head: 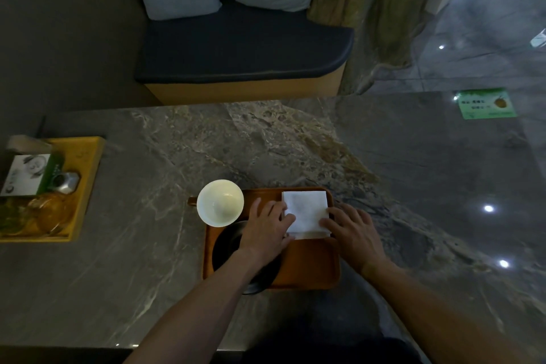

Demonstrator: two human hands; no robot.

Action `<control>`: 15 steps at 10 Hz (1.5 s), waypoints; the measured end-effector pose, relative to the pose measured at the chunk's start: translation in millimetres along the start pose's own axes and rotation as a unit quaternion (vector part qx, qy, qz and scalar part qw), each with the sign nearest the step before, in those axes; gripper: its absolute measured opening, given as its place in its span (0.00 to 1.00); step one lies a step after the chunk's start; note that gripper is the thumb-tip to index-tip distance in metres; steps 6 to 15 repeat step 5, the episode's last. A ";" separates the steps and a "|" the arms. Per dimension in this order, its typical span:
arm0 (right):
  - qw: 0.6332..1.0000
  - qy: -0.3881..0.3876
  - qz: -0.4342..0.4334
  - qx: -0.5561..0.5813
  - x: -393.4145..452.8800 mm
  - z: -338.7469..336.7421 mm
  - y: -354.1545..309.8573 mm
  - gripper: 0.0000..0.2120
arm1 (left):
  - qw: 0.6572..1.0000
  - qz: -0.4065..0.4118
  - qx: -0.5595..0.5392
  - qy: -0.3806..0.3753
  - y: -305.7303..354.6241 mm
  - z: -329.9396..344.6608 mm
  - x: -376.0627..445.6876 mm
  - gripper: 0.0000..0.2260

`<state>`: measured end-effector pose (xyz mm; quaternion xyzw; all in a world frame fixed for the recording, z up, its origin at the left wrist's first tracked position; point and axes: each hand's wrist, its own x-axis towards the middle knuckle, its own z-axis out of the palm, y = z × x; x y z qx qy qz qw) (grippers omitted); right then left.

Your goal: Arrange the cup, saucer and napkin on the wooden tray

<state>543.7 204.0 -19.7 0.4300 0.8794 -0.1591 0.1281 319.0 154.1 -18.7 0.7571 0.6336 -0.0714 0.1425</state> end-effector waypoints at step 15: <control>0.999 -0.005 -0.003 0.039 -24.5 -28.1 4.8 0.21 | 0.984 -0.092 -0.140 0.052 15.5 -7.2 -36.2 0.18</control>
